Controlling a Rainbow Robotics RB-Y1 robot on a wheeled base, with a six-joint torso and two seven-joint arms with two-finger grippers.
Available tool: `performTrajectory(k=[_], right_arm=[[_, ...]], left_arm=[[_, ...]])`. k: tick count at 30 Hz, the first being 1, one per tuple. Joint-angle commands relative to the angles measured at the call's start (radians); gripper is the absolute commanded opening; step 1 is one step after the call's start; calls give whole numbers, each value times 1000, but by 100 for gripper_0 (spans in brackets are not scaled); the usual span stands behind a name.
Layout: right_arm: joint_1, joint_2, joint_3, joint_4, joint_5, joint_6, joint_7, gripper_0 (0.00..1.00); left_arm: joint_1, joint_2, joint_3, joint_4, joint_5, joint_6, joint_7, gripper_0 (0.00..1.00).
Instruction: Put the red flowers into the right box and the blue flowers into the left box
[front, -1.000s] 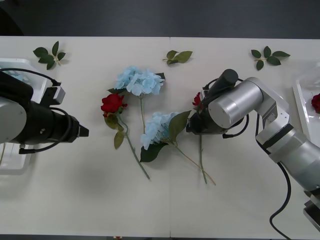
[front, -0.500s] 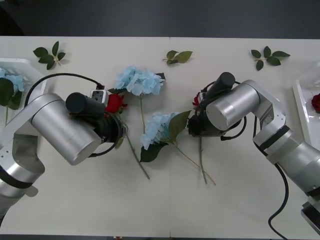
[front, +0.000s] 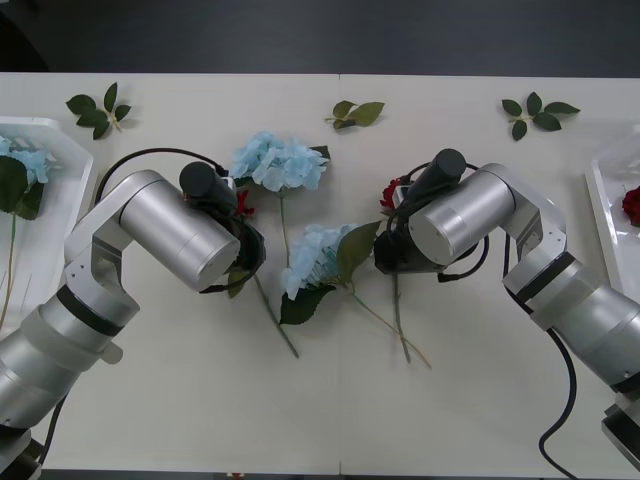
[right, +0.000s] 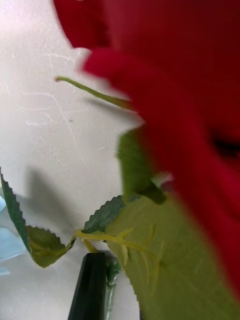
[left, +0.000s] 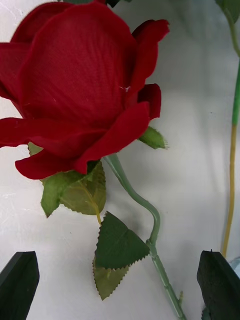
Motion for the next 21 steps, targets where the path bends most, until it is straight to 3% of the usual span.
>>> performTrajectory(k=[1,3,13,21], right_arm=[[-23,30,-3,6,13,-15,-10,7],[-23,27,-3,6,16,-19,-7,0],[-22,-47,-64,-30,27,-61,42,0],[-22,-171,-175,-57,-39,-59,242,0]], left_arm=[[-47,5,-25,31,2,-8,-39,90],[-58,4,-37,50,3,-11,-42,90],[-110,-12,-83,168,16,-50,-53,90],[-120,-18,-106,188,19,-48,-54,90]])
